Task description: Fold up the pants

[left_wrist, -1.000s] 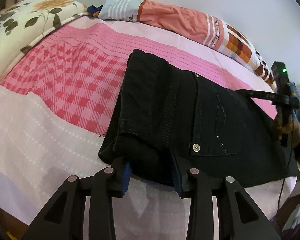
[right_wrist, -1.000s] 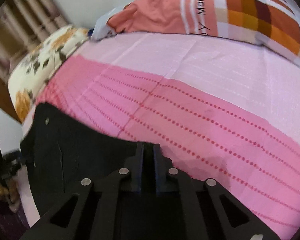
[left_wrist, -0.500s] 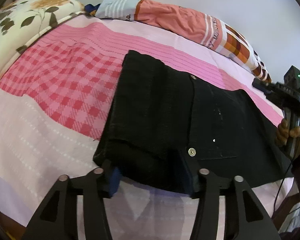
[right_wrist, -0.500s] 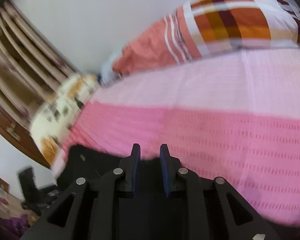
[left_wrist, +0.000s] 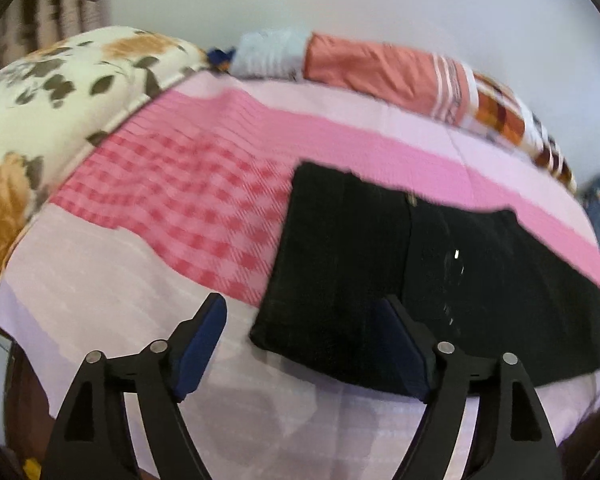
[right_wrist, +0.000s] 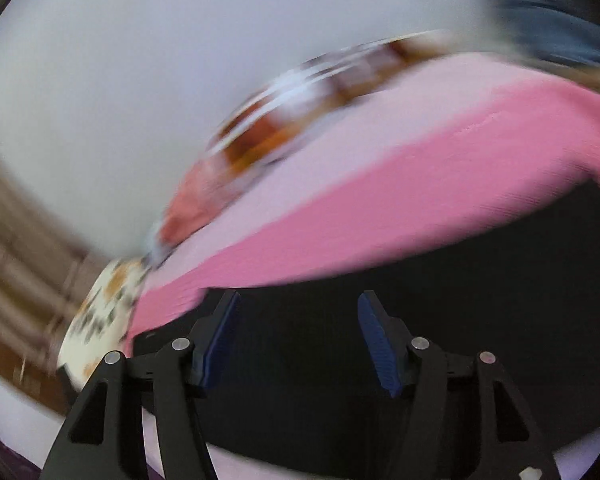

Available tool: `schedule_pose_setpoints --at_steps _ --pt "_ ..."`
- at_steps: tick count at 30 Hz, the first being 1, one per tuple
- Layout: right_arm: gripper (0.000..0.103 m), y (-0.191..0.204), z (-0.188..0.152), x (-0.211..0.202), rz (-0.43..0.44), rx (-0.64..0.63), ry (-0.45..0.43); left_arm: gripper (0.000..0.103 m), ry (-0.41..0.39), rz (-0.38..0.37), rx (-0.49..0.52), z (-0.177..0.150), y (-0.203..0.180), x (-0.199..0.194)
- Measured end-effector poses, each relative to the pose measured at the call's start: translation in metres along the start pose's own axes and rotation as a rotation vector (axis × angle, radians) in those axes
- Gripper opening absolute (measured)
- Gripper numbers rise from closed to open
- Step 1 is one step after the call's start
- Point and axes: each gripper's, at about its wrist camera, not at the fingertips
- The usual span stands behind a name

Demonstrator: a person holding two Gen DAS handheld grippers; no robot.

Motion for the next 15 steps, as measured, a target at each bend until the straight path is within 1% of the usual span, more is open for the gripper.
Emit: schedule_pose_setpoints --at_steps 1,2,3,4,5,6,7,10,12,15 --pt "0.057 -0.029 -0.005 -0.024 -0.036 0.066 -0.024 0.079 -0.007 -0.005 -0.008 0.001 0.001 -0.003" --pt "0.051 -0.062 -0.012 -0.051 -0.075 0.152 -0.051 0.079 -0.010 -0.011 -0.010 0.004 0.001 -0.004" --pt "0.034 -0.097 -0.024 -0.078 -0.104 0.258 -0.090 0.079 -0.012 -0.014 -0.003 0.006 -0.002 -0.004" --pt "0.018 -0.122 -0.032 -0.096 -0.110 0.341 -0.119 0.079 -0.013 -0.016 0.009 0.008 -0.007 -0.003" --pt "0.017 -0.150 -0.047 -0.118 -0.081 0.458 -0.164 0.079 -0.010 -0.016 0.033 0.009 -0.014 -0.001" --pt "0.017 -0.164 -0.054 -0.127 -0.060 0.506 -0.187 0.079 0.001 -0.011 0.064 0.010 -0.022 0.003" --pt "0.017 -0.170 -0.058 -0.132 -0.045 0.532 -0.205 0.079 0.012 -0.006 0.085 0.010 -0.029 0.007" --pt "0.017 -0.175 -0.066 -0.135 0.025 0.554 -0.210 0.079 0.027 -0.021 0.134 0.008 -0.048 0.016" --pt "0.017 -0.175 -0.065 -0.126 0.065 0.565 -0.204 0.079 0.029 -0.014 0.163 0.007 -0.058 0.023" --pt "0.017 -0.177 -0.062 -0.117 0.081 0.585 -0.208 0.079 0.034 -0.023 0.182 0.006 -0.066 0.031"
Point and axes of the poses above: each gripper's, at about its wrist camera, not at the fingertips, and x roughly the way its jaws point, y to its left, z to its top, and after that the axes turned 2 degrees about -z, right-handed
